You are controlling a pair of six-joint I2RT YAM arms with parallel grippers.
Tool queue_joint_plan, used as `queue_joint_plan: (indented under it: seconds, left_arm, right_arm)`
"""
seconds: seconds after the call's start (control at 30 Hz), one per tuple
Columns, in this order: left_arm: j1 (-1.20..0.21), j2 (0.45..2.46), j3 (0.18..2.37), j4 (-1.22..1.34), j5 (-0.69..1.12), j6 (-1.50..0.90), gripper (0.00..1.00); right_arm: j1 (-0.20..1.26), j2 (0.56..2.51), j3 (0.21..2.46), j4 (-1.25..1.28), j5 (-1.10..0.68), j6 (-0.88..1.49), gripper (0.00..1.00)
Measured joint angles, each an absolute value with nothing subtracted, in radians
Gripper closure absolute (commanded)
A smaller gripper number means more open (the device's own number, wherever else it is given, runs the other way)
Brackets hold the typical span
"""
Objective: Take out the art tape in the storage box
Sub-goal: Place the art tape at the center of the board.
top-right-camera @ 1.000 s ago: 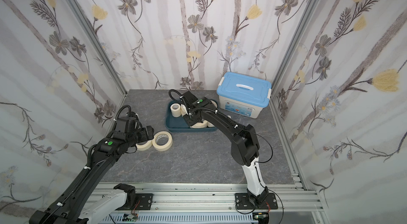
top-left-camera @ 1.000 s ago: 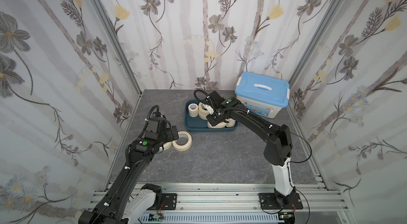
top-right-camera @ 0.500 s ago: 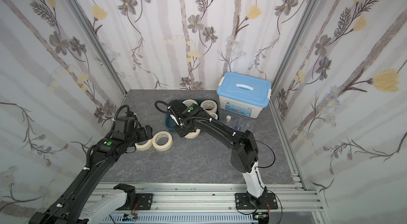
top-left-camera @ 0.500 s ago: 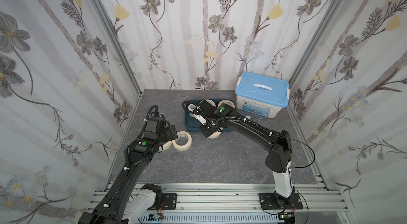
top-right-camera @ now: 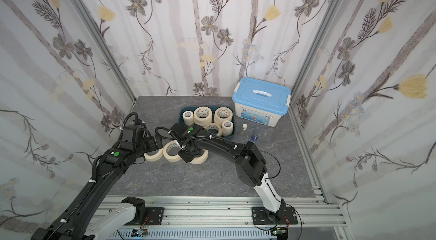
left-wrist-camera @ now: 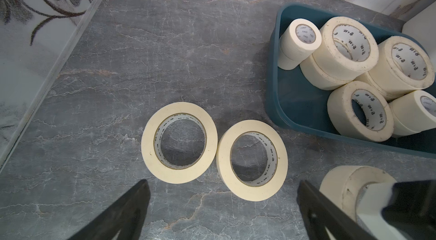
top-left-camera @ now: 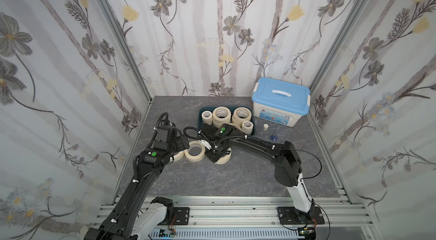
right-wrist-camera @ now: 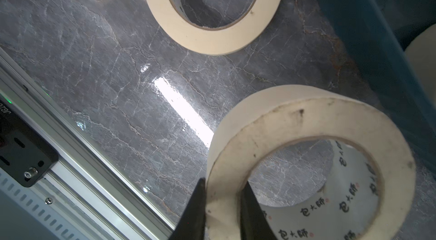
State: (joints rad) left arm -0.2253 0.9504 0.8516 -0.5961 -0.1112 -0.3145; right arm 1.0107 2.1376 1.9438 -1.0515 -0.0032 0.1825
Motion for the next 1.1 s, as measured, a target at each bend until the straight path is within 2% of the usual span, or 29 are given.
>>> queue_joint_plan:
  seconds: [0.7, 1.1]
  left_arm:
    - [-0.224, 0.954, 0.845, -0.612, -0.163, -0.316, 0.0]
    - [-0.2, 0.971, 0.764, -0.626, -0.183, -0.428, 0.0]
  right_arm:
    - [0.988, 2.257, 2.016, -1.003, 0.027, 0.156, 0.78]
    - [0.964, 2.286, 2.017, -0.989, 0.025, 0.156, 0.78]
